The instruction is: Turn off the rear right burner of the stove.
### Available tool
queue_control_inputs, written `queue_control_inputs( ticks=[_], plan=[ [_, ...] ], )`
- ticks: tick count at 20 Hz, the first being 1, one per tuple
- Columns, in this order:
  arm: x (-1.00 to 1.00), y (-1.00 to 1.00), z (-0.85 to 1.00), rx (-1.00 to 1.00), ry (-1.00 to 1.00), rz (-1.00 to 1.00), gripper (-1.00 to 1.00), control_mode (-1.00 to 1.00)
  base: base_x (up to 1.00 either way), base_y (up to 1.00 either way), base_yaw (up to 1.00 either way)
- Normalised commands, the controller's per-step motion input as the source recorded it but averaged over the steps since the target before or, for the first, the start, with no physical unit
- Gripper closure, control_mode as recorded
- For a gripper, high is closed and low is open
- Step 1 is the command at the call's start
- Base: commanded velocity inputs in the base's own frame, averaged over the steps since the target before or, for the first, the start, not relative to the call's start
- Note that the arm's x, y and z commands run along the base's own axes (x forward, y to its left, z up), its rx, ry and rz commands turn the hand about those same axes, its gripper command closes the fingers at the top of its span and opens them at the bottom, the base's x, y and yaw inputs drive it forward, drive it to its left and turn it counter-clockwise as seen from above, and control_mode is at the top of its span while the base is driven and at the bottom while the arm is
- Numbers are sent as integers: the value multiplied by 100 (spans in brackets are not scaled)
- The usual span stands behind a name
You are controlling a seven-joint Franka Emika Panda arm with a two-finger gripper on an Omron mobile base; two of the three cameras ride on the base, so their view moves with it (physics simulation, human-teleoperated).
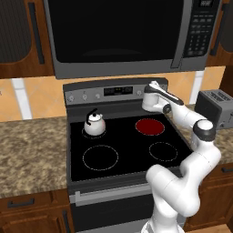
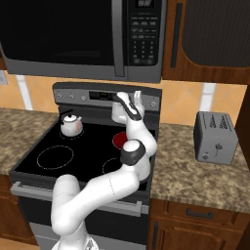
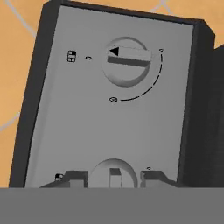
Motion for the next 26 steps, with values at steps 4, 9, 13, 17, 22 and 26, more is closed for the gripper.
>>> queue_control_inputs(
  ticks=[4,9,13,17,22,26],
  plan=[
    [0,-8,9,44,0,-8,100,-100,0,0,0],
    [0,-8,7,44,0,-8,100,-100,0,0,0],
    [0,-9,4,47,0,-9,100,-100,0,0,0],
    [0,-11,3,48,0,-9,100,-100,0,0,0],
    [0,-12,4,49,0,-9,100,-100,0,0,0],
    [0,-13,5,48,0,-10,100,-100,0,0,0]
  ],
)
